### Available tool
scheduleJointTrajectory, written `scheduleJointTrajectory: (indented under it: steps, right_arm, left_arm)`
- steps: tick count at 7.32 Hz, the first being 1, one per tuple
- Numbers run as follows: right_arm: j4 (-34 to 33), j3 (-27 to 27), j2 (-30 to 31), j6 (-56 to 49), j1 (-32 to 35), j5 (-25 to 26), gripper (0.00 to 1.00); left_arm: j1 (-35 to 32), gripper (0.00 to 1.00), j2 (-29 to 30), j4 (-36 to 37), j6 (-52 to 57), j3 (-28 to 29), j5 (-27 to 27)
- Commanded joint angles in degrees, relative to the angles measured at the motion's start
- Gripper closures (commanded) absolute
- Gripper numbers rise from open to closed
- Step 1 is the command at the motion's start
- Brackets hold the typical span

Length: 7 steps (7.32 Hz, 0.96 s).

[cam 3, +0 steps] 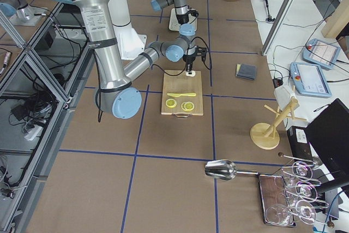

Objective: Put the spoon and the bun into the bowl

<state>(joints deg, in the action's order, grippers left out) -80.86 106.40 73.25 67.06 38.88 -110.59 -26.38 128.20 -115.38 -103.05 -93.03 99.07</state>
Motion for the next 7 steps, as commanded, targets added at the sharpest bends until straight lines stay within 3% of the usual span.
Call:
scheduleJointTrajectory:
  steps: [1, 2, 4, 5, 7]
  right_arm:
    - [0.0, 0.1, -0.5, 0.0, 0.1, -0.2, 0.93]
    - [0.0, 0.3, -0.8, 0.1, 0.1, -0.1, 0.93]
    - [-0.3, 0.8, -2.9, 0.8, 0.0, -0.1, 0.93]
    - [-0.4, 0.9, -3.9, 0.9, -0.4, -0.1, 0.93]
    - [-0.6, 0.8, -9.0, 6.5, -3.5, 0.2, 0.92]
  left_arm:
    - [-2.9, 0.16, -0.1, 0.1, 1.3, 0.1, 0.3]
    - [-2.9, 0.0, -0.2, 0.2, 2.3, 0.1, 0.3]
    - [-5.0, 0.0, -0.3, 1.2, 4.9, -1.0, 2.1]
    - [-7.3, 0.0, -0.8, 5.0, 9.4, -2.7, 4.4]
    - [-11.0, 0.0, -4.9, 15.9, 23.6, -11.4, 5.7]
